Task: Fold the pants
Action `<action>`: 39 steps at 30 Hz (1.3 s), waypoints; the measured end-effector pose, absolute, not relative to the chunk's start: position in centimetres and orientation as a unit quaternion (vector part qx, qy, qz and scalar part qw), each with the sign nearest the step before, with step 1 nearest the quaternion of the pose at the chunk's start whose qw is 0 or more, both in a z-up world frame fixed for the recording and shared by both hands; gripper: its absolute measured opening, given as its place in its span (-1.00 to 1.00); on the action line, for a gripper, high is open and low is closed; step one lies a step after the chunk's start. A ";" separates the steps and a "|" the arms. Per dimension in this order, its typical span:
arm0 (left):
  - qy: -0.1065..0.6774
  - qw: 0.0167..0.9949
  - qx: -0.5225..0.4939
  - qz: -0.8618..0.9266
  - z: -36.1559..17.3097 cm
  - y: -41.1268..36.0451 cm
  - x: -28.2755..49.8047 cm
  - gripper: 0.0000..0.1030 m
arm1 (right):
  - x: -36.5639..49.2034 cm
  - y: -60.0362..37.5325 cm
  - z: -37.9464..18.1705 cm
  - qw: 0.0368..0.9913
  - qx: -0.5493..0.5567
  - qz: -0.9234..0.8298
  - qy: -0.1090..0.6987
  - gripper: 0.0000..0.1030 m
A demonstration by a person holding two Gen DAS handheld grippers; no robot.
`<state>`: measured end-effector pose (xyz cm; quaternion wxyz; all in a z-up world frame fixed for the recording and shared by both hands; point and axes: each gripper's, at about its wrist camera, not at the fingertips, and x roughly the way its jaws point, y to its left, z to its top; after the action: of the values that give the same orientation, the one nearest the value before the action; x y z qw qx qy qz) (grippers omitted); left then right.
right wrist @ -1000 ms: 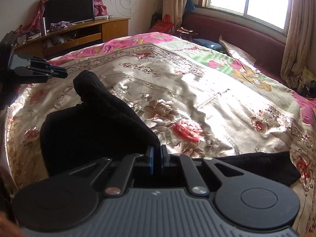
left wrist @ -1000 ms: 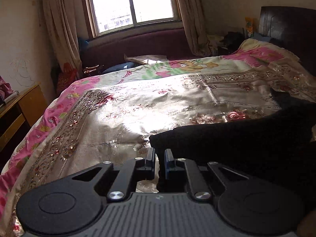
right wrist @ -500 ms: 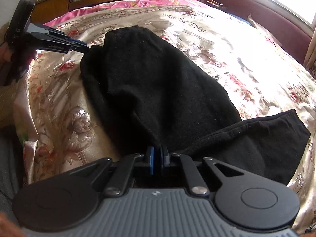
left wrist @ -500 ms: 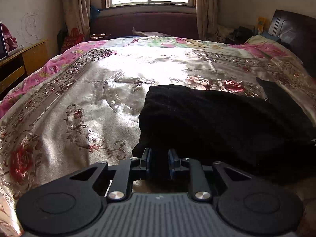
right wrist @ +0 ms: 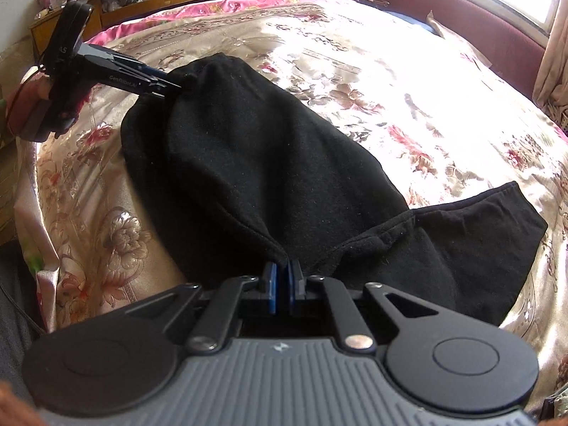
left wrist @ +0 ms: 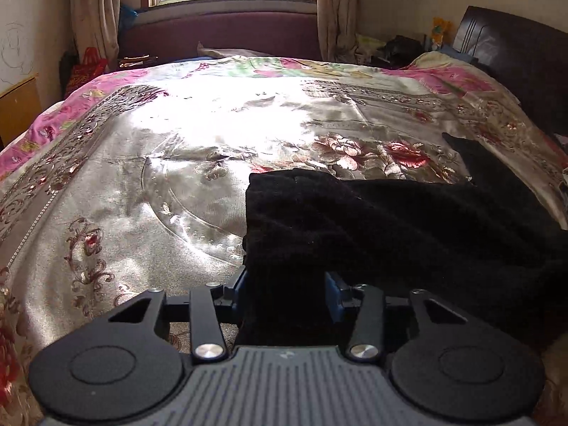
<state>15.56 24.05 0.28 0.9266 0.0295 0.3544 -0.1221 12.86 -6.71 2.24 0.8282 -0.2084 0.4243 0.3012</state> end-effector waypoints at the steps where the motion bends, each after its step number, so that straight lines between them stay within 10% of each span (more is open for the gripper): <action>1: 0.355 0.926 0.038 -0.123 0.4 23.9 15.4 0.10 | 12.9 -6.8 2.4 0.828 -0.205 0.301 0.425 -0.87; 25: 0.349 0.932 0.068 -0.073 2.4 24.4 8.0 -0.16 | 9.6 -8.5 3.1 0.842 -0.148 0.269 0.443 -0.71; 39: 0.340 0.893 0.094 -0.281 1.6 4.9 8.7 -0.12 | 28.4 -15.3 3.0 0.894 -0.036 0.098 0.436 -0.41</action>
<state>8.69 4.89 1.63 0.8927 0.0938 0.3399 -0.2806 28.42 -15.29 2.97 0.8940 -0.0357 0.4359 0.0975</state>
